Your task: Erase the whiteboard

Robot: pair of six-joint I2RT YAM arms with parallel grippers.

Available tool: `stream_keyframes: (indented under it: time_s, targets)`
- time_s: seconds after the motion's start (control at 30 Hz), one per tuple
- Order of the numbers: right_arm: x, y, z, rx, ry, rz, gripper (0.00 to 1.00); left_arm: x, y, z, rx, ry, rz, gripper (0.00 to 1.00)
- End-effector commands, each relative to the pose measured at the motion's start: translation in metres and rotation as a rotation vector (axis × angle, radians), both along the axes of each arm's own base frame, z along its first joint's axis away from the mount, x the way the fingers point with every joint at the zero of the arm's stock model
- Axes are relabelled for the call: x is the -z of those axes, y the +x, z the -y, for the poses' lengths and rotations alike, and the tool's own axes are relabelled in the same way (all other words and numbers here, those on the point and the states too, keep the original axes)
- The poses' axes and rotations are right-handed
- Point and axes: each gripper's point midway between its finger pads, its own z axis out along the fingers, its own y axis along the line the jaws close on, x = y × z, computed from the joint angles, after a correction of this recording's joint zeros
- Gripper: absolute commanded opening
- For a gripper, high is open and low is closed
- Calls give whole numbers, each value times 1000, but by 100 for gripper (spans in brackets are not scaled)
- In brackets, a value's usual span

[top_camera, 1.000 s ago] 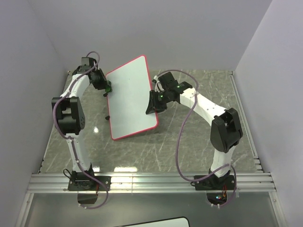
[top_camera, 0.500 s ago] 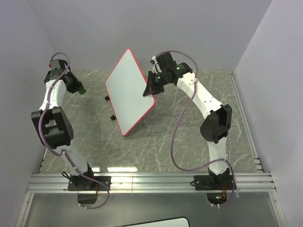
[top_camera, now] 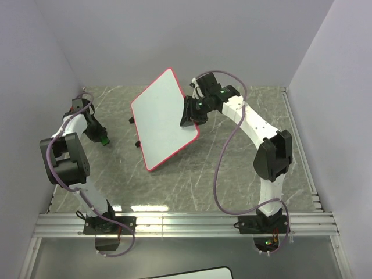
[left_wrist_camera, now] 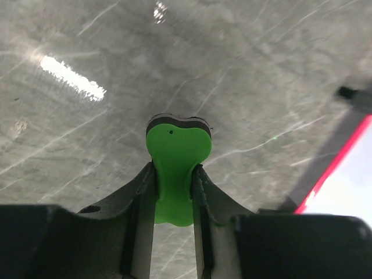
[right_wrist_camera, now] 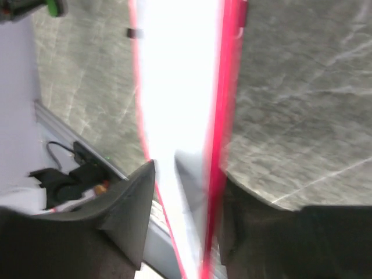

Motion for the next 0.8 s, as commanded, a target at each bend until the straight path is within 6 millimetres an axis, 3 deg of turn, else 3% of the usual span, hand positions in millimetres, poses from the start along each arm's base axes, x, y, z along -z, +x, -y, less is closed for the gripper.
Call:
stream_keyframes:
  time_s: [0.0,0.07,0.13,0.2,0.33,0.5,0.53,0.57,0.63,0.77]
  targets:
    - [-25,1,6,-2,3,101,53,-8,-3,-8,5,51,21,1]
    - [-31,1,9,3,0,118,59,-5,-5,-6,13,46,8,13]
    - [-36,3,14,18,-8,142,72,-4,-6,-7,15,50,4,27]
    - [-46,5,20,33,-2,165,77,-4,-8,-8,13,54,-2,34]
    - [-64,6,33,61,13,203,79,-1,-10,-8,17,52,-22,49]
    - [-88,2,59,106,16,267,80,3,-12,-7,19,45,-50,61]
    - [-88,2,65,120,9,270,80,3,-12,-7,20,43,-53,74]
    - [-98,-2,71,133,19,292,80,1,-13,-6,16,40,-58,81]
    - [-101,-2,85,169,20,302,80,-8,-12,-6,8,42,-37,99]
    - [-127,-16,116,266,66,371,80,-40,-10,0,18,36,64,99]
